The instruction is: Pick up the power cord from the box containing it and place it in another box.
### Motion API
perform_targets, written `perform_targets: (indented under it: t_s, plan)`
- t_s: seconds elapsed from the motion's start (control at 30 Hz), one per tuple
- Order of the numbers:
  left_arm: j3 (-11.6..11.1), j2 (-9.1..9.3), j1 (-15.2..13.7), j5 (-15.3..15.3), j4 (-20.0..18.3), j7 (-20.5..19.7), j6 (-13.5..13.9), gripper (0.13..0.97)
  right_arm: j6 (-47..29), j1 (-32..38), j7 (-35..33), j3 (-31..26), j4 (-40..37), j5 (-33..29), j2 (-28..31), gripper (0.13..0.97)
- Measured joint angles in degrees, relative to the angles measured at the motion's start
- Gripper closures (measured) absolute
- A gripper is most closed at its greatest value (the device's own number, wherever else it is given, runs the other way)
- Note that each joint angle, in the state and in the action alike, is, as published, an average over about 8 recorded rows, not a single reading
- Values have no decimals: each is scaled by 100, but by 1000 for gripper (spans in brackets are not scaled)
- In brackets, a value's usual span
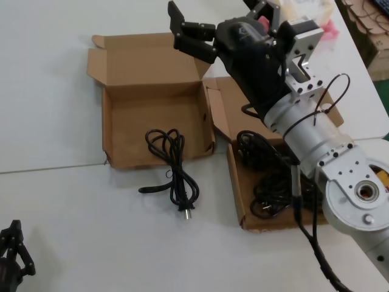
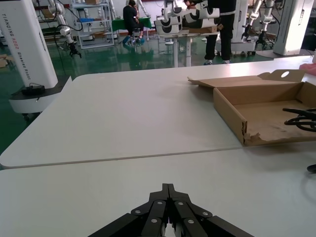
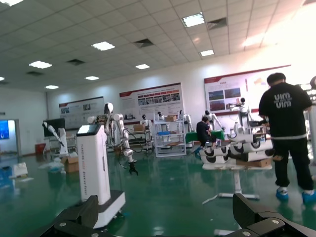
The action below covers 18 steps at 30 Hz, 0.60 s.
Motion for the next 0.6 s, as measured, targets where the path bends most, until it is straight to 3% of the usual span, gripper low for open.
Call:
perform_targets:
  t_s: [0.3, 0.6]
  plan:
    - [0, 0, 0, 0, 0, 0, 0, 934, -93, -51, 0, -620, -509, 1011, 193, 135]
    - [0, 0, 0, 0, 0, 0, 0, 934, -804, -284, 0, -955, -1511, 1405, -112, 129]
